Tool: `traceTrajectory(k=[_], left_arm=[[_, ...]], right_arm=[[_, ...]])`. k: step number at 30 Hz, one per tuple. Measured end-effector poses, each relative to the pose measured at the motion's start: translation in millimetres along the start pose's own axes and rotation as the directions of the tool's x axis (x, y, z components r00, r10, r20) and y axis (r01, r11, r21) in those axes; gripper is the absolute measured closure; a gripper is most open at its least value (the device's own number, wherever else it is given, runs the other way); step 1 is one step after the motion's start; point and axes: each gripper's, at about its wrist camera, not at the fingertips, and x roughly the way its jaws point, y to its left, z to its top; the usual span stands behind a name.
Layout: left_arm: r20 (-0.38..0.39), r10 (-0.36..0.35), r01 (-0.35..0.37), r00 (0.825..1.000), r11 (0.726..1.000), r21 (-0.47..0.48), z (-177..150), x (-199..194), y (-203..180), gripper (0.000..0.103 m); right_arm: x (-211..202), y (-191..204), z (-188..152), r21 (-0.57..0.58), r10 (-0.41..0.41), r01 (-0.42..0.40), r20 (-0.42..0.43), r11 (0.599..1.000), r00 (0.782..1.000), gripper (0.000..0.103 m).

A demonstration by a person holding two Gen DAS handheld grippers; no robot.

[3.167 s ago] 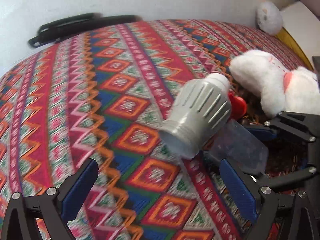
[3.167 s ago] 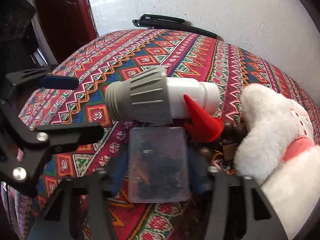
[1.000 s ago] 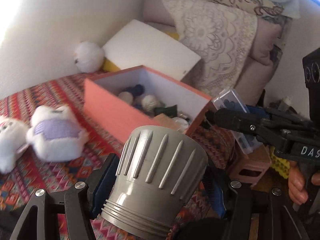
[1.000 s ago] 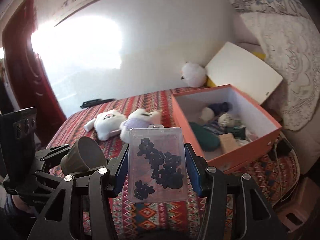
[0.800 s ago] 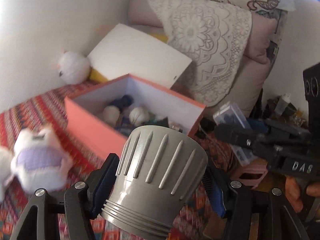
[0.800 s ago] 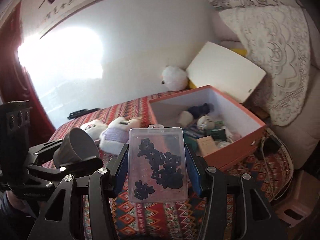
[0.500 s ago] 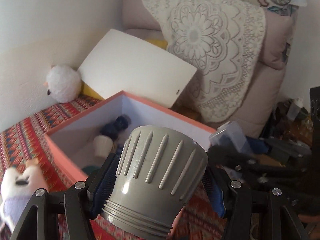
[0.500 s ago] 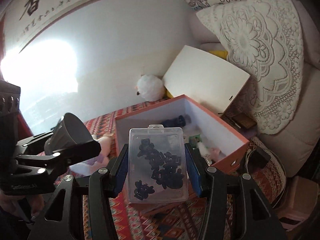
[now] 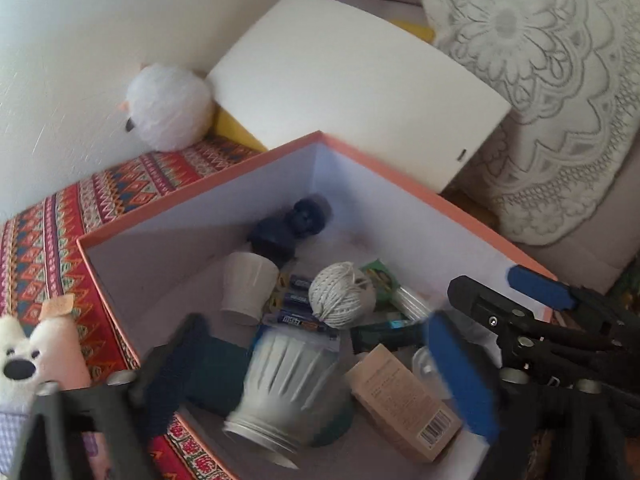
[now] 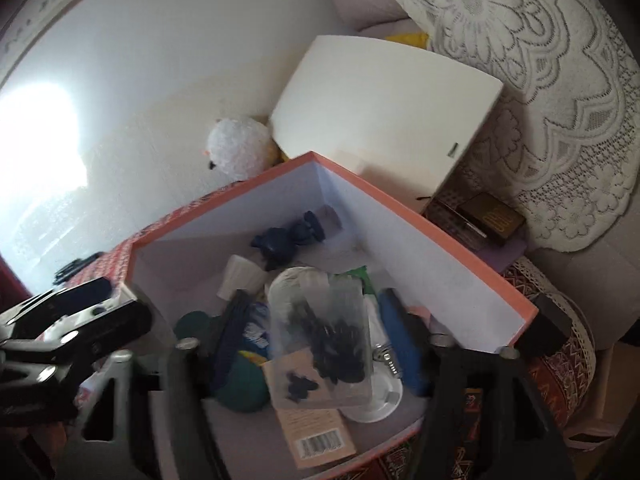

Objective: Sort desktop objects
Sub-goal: 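Lower the lamp holder and parts box into the shoebox and open both tools, then withdraw both tools from the shoebox back toward the bed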

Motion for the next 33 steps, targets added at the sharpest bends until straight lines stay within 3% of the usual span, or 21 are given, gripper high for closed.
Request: traceTrajectory(k=[8, 18, 27, 33], left_arm=[[0.024, 0.025, -0.025, 0.999, 1.000, 0.018, -14.5, -31.1, 1.8, 0.005], [0.056, 0.050, -0.049, 0.997, 0.999, -0.016, -56.7, -107.3, 34.9, 0.004], [0.043, 0.159, -0.152, 0.986, 0.980, -0.128, -134.1, -166.1, 119.2, 0.003], [0.003, 0.273, -0.265, 0.962, 0.935, -0.235, -185.8, -194.1, 208.4, 0.003]], right_arm=[[-17.3, -0.9, -12.4, 0.029, -0.004, 0.004, 0.001, 1.000, 1.000, 0.022], [-93.1, 56.0, -41.4, -0.047, 0.051, -0.050, 0.025, 0.998, 0.998, 0.020], [-120.5, 142.6, -86.8, -0.149, 0.139, -0.140, -0.018, 0.979, 0.990, 0.016], [-104.9, 228.6, -125.1, -0.260, 0.199, -0.223, -0.115, 0.940, 0.973, 0.016]])
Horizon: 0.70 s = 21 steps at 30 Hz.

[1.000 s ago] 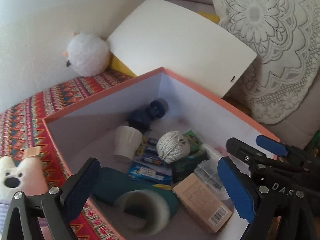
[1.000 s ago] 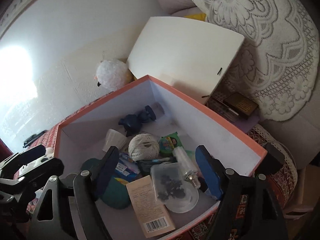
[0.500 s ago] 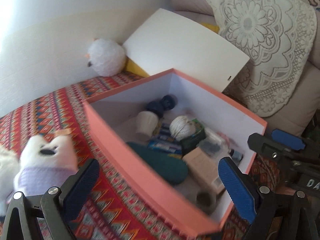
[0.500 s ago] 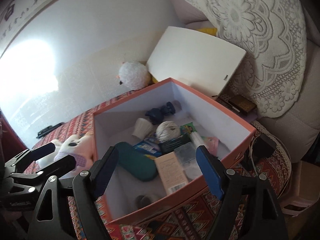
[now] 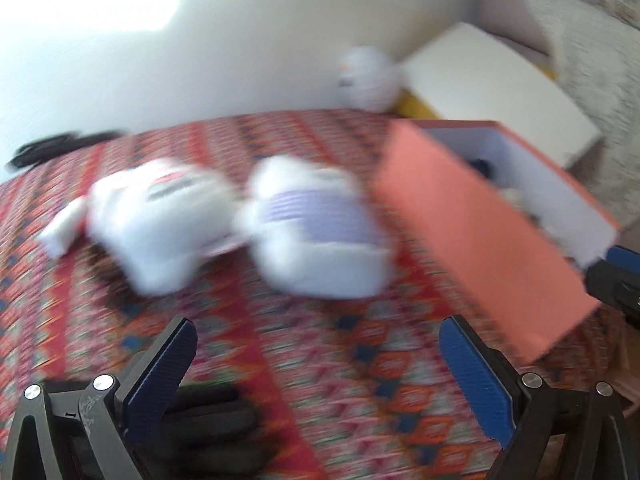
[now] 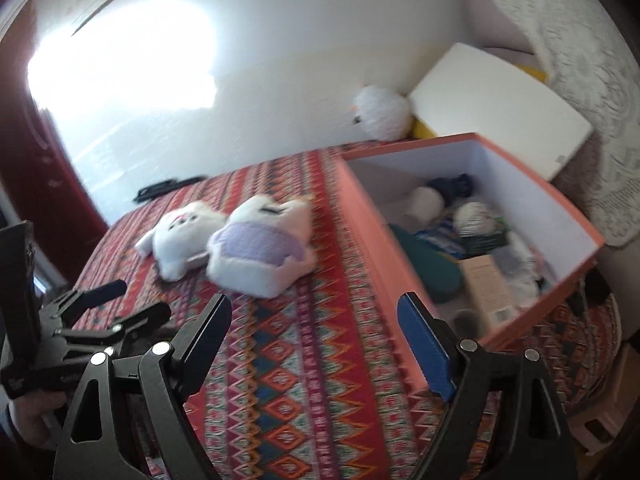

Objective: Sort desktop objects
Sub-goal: 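Withdraw both tools from the shoebox back toward the bed, then grasp the white pill bottle with the left tool while the right tool grasps the wooden bead bracelet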

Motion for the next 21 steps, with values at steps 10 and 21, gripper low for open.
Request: traceTrajectory(k=[10, 21], left_arm=[[-0.042, 0.171, -0.174, 0.984, 0.981, -0.087, -11.6, 34.5, 190.3, 0.003], [-0.117, 0.135, -0.135, 0.984, 0.991, 0.008, 23.5, 136.0, 264.4, 0.003]], right_arm=[[103.5, 153.1, -10.2, -0.209, 0.157, -0.189, -0.162, 0.959, 0.974, 0.016], [252.0, 279.7, 9.0, -0.286, 0.320, -0.412, -0.317, 0.865, 0.893, 0.038]])
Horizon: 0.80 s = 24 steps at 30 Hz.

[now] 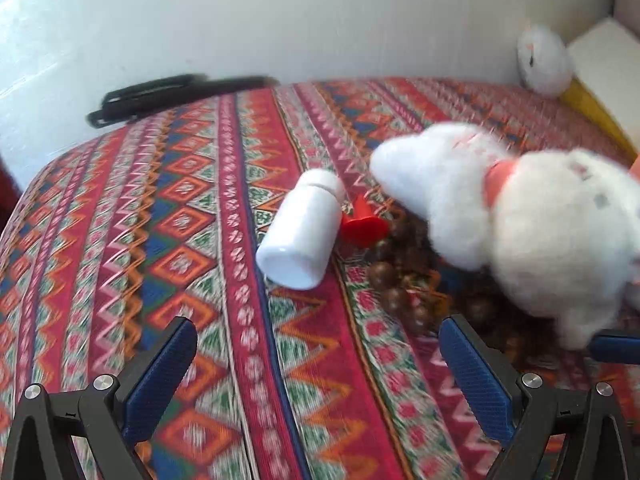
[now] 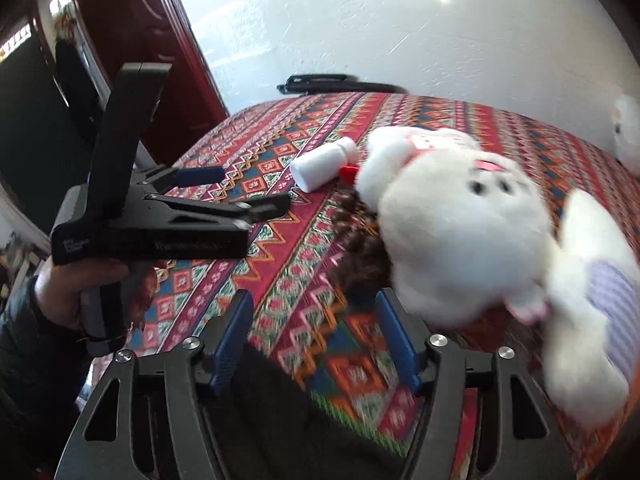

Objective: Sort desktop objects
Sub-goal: 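Grasp the white pill bottle with the left tool while the right tool grasps the wooden bead bracelet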

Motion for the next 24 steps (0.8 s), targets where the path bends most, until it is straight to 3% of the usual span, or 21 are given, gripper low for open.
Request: traceTrajectory(k=[3, 5, 10, 12, 14, 17, 20, 21, 23, 24], left_arm=[[-0.015, -0.018, 0.018, 1.000, 1.000, 0.007, 10.8, 25.9, 1.6, 0.003], [-0.007, -0.028, 0.028, 1.000, 1.000, 0.006, 19.4, 37.3, 4.6, 0.003], [-0.018, -0.058, 0.057, 0.998, 0.998, -0.025, 36.0, 68.9, 18.2, 0.004], [-0.030, -0.070, 0.068, 0.997, 0.997, -0.041, 38.0, 82.6, 24.8, 0.017], [-0.016, -0.055, 0.054, 0.998, 0.998, -0.044, 38.0, 87.4, 28.6, 0.057], [0.004, -0.077, 0.077, 0.997, 0.993, -0.094, 34.9, 82.8, 35.8, 0.058], [0.001, -0.082, 0.082, 0.997, 0.991, -0.106, 27.8, 77.5, 36.6, 0.060], [0.001, -0.086, 0.086, 0.996, 0.990, -0.111, 24.8, 74.6, 36.9, 0.060], [0.008, -0.105, 0.106, 0.994, 0.985, -0.138, 16.6, 64.7, 39.1, 0.060], [0.012, -0.113, 0.114, 0.993, 0.981, -0.159, 12.3, 57.8, 41.0, 0.060]], right_arm=[[45.1, -4.2, 20.7, -0.049, -0.080, 0.079, -0.021, 0.996, 0.997, 0.047], [57.8, -18.1, 33.3, -0.059, -0.127, 0.127, 0.001, 0.990, 0.992, 0.070], [55.2, -54.1, 61.2, -0.035, -0.226, 0.228, 0.071, 0.973, 0.972, 0.065], [54.7, -52.5, 61.7, -0.086, -0.205, 0.209, 0.058, 0.974, 0.977, 0.058], [60.8, -36.5, 56.9, -0.201, -0.172, 0.177, 0.040, 0.963, 0.984, 0.055], [82.8, -8.4, 47.0, -0.330, -0.121, 0.110, -0.013, 0.937, 0.993, 0.057], [112.8, 0.9, 48.9, -0.330, -0.073, 0.038, -0.095, 0.943, 0.993, 0.057], [124.1, 1.7, 48.3, -0.337, -0.096, 0.052, -0.115, 0.940, 0.989, 0.060], [131.3, 3.1, 48.0, -0.333, -0.097, 0.051, -0.121, 0.942, 0.988, 0.084], [124.7, 0.6, 48.0, -0.296, -0.088, 0.048, -0.125, 0.954, 0.988, 0.084]])
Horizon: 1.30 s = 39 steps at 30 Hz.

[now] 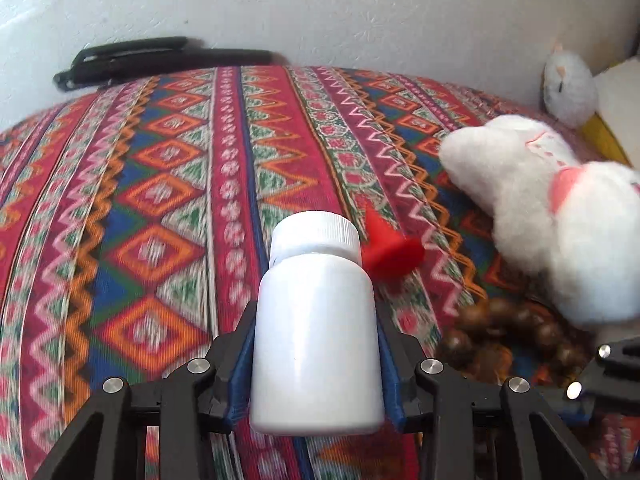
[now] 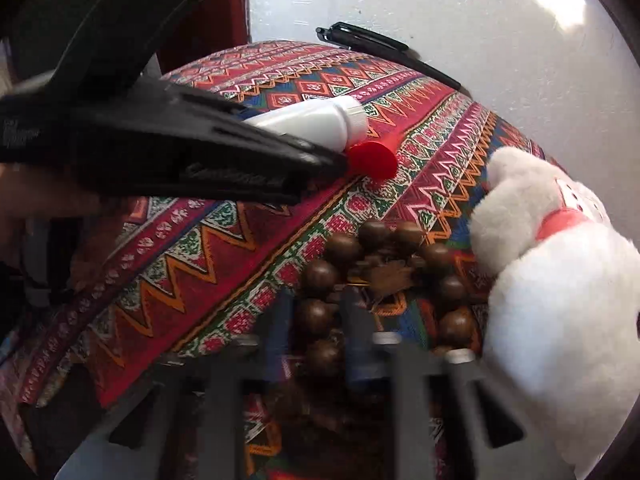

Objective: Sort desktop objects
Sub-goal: 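Grasp the white pill bottle with the left tool while the right tool grasps the wooden bead bracelet, then carry the pill bottle and bead bracelet over the pink shoebox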

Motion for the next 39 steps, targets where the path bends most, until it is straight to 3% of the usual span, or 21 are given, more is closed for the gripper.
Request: traceTrajectory(k=[3, 8, 14, 19, 26, 31, 39], left_arm=[[0.017, -0.024, 0.025, 1.000, 0.997, -0.070, -14.1, -24.6, 2.1, 0.060], [0.063, -0.081, 0.090, 0.995, 0.983, -0.158, -53.5, -80.5, -19.8, 0.060], [0.126, -0.163, 0.179, 0.978, 0.976, -0.126, -98.3, -156.7, -86.4, 0.060], [0.147, -0.214, 0.221, 0.966, 0.975, -0.032, -117.1, -207.2, -142.8, 0.060], [0.156, -0.298, 0.281, 0.942, 0.952, 0.120, -119.4, -256.5, -223.5, 0.059], [0.137, -0.363, 0.328, 0.922, 0.917, 0.229, -109.5, -269.0, -294.8, 0.059], [0.087, -0.466, 0.400, 0.881, 0.829, 0.390, -70.5, -261.8, -431.7, 0.059]], right_arm=[[-33.6, -1.6, -11.0, 0.090, 0.047, -0.051, 0.045, 0.995, 0.998, 0.084], [-111.2, 13.0, -34.5, 0.133, 0.094, -0.115, 0.153, 0.984, 0.984, 0.084], [-209.9, 34.1, -80.6, 0.182, 0.110, -0.161, 0.261, 0.970, 0.959, 0.084], [-290.3, 50.0, -135.3, 0.236, 0.034, -0.109, 0.302, 0.966, 0.953, 0.084], [-395.6, 40.9, -213.5, 0.346, -0.100, -0.033, 0.358, 0.938, 0.928, 0.084], [-465.9, 20.8, -266.0, 0.424, -0.210, 0.025, 0.396, 0.905, 0.894, 0.084], [-555.0, -49.6, -331.7, 0.529, -0.407, 0.149, 0.412, 0.835, 0.815, 0.084]])
